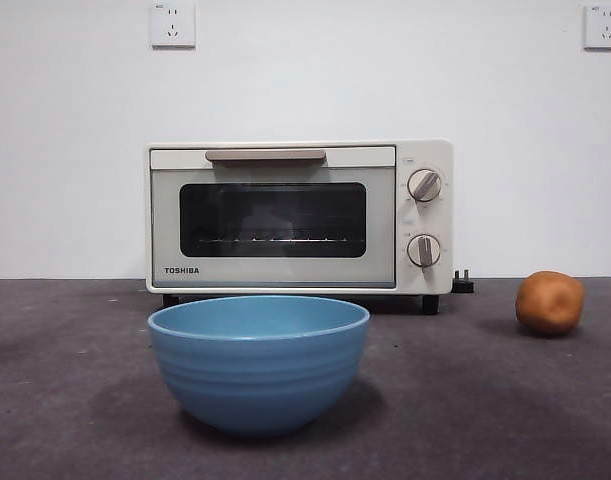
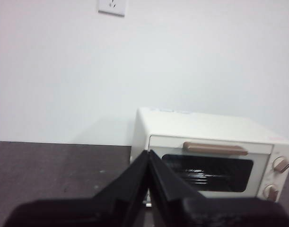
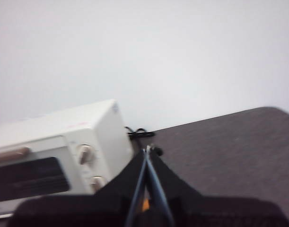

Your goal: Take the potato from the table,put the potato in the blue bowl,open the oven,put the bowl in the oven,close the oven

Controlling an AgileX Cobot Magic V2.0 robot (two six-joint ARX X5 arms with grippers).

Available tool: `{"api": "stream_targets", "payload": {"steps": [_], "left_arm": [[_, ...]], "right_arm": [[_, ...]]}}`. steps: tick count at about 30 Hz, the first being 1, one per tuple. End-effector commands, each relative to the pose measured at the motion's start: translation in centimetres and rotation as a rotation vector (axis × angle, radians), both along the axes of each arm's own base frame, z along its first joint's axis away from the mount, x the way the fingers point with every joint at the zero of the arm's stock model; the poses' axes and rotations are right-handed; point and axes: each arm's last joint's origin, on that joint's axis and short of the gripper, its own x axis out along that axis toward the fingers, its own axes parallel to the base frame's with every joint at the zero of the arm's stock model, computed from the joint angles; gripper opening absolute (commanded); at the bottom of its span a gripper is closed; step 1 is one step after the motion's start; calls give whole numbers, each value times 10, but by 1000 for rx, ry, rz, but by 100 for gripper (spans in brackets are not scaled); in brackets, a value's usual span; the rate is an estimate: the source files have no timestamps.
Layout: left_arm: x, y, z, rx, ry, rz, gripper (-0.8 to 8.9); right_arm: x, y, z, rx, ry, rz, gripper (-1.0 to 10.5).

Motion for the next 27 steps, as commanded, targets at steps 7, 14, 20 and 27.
{"api": "stream_targets", "payload": {"steps": [7, 14, 20, 27], "left_arm": [[9, -4, 33, -31, 147, -142, -5], [33, -7, 59, -52, 361, -235, -5], [59, -7, 77, -75, 563, -234, -4], [90, -8, 76, -110, 835, -245, -4]], "right_arm": [[-18, 1, 36, 57, 168, 33, -4], [-6, 1, 63, 67, 423, 28, -3], [23, 1, 85, 91, 569, 30, -1], [63, 1, 98, 112, 689, 76, -2]]}}
